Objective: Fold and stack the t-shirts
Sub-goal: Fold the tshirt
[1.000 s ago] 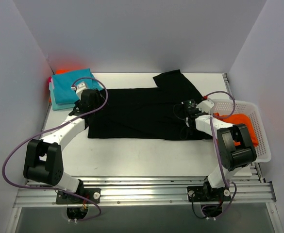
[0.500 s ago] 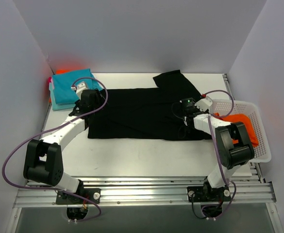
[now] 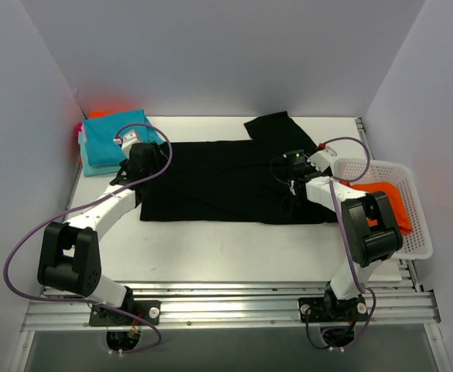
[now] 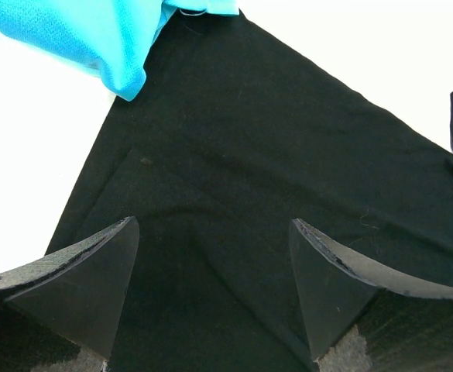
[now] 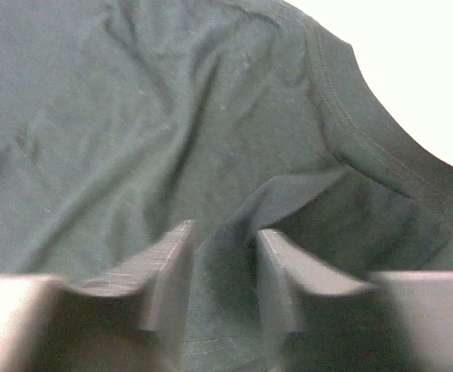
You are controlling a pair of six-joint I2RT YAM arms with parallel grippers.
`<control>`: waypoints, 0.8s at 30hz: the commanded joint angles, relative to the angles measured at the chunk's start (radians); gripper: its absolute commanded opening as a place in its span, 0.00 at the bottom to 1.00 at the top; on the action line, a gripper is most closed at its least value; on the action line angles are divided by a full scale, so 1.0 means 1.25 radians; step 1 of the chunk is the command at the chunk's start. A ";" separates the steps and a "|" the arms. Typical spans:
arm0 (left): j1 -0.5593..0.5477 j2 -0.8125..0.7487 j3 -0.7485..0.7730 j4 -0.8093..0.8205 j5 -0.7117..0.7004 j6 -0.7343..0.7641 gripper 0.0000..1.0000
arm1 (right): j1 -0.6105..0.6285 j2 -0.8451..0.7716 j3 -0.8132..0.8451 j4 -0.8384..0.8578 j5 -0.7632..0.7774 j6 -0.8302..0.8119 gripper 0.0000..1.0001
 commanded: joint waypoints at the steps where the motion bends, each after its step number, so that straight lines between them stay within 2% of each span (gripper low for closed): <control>1: 0.005 0.006 -0.003 0.033 -0.001 0.011 0.87 | 0.008 -0.014 0.036 -0.015 0.043 -0.001 0.14; 4: 0.006 0.011 -0.001 0.033 0.000 0.014 0.87 | 0.004 -0.007 0.051 -0.022 0.044 -0.006 0.00; 12: 0.006 0.017 -0.001 0.033 -0.005 0.014 0.87 | -0.003 0.014 0.054 -0.006 0.027 -0.006 0.00; 17: 0.006 0.028 0.004 0.033 0.002 0.015 0.87 | -0.020 0.059 0.144 -0.042 0.044 -0.002 0.00; 24: 0.006 0.024 0.007 0.032 -0.002 0.022 0.87 | -0.087 0.223 0.295 -0.134 0.047 0.065 0.00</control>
